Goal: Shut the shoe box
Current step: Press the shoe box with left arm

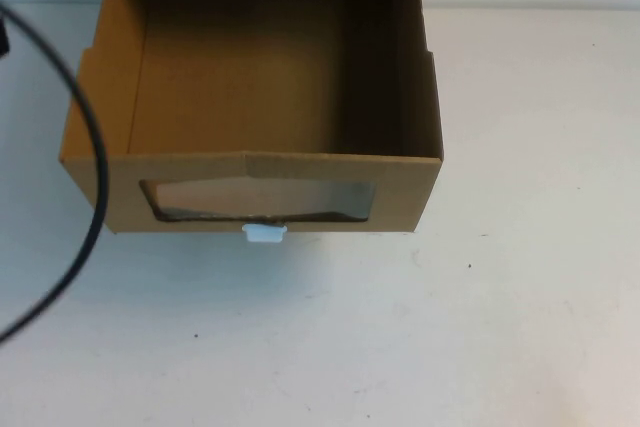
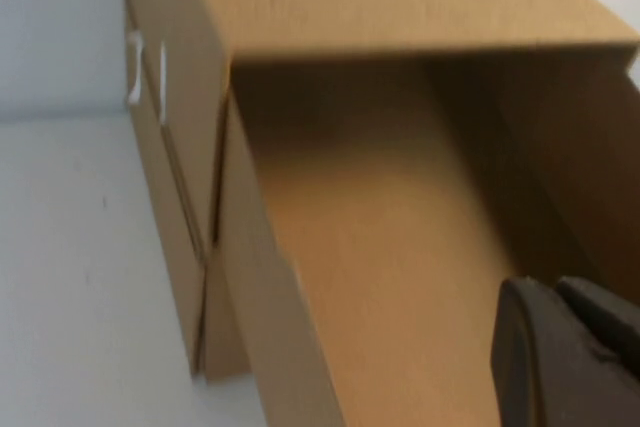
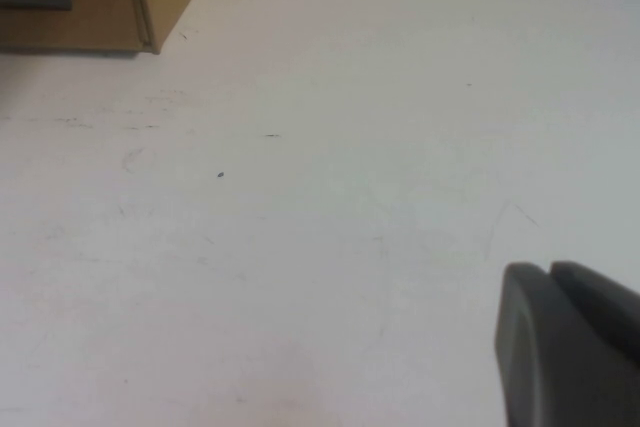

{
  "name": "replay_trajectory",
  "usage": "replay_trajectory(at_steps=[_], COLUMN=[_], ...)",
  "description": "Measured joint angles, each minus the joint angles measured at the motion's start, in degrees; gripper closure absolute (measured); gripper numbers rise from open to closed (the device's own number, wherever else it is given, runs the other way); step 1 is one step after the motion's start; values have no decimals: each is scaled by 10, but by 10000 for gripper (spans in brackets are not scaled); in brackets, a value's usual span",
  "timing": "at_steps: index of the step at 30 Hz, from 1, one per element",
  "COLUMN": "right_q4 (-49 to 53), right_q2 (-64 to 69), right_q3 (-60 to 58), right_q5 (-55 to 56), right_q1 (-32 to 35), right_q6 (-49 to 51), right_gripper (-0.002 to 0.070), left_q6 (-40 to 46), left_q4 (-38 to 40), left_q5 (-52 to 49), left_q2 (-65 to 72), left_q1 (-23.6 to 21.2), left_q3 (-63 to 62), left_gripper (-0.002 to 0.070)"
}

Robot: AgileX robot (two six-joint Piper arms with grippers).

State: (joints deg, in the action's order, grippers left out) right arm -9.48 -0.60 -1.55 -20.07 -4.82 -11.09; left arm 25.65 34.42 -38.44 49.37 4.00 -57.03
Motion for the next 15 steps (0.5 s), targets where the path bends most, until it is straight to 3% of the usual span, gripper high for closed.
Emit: replay_trajectory(at_steps=[5,15], right_q4=[0,0], right_q2=[0,-1], right_q3=[0,0], right_q5=[0,0], right_q1=[0,0], right_q6=[0,0], right_gripper=[690,690], left_q6=[56,68], left_q4=[18,38], left_q5=[-52,-183], left_q2=[182,464], left_q1=[0,0], left_q3=[-202,-528], left_gripper=[678,678])
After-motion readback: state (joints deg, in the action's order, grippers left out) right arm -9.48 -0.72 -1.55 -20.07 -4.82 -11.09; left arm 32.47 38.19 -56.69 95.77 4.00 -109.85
